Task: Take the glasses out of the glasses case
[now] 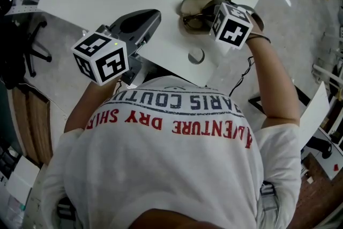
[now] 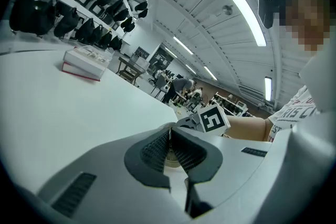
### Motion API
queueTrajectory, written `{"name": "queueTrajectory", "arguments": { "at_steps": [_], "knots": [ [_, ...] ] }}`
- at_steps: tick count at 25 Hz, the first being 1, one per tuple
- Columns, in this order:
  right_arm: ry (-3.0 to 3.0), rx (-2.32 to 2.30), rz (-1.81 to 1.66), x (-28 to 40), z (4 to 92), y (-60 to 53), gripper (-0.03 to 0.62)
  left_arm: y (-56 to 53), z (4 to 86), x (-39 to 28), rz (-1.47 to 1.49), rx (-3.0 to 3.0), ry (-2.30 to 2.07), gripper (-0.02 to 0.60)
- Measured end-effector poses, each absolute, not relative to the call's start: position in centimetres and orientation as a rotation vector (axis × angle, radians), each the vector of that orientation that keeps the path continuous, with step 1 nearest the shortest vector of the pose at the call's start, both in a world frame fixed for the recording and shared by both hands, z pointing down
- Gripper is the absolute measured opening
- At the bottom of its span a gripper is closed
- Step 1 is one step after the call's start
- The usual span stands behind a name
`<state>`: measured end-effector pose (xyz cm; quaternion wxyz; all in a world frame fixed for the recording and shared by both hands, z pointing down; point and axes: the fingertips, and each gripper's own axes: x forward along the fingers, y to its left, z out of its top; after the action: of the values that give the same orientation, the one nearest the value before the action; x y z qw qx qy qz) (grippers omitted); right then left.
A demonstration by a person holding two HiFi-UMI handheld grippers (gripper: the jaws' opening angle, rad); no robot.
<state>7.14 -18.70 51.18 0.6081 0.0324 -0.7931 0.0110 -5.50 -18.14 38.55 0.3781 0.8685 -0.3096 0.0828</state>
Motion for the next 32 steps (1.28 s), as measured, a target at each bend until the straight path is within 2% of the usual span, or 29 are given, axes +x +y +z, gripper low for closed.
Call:
{"name": "queueTrajectory", "arguments": {
  "at_steps": [16, 32],
  "knots": [
    [-1.771, -0.002, -0.041, 7.1, 51.7, -18.3, 0.032, -17.9, 38.2, -6.0, 0.162, 2.221, -0.774, 0.035],
    [-1.719, 0.073, -0.161, 7.6, 49.9, -18.9, 0.032, -17.0, 37.2, -6.5, 0.152, 2.243, -0.779, 0.035]
  ]
}}
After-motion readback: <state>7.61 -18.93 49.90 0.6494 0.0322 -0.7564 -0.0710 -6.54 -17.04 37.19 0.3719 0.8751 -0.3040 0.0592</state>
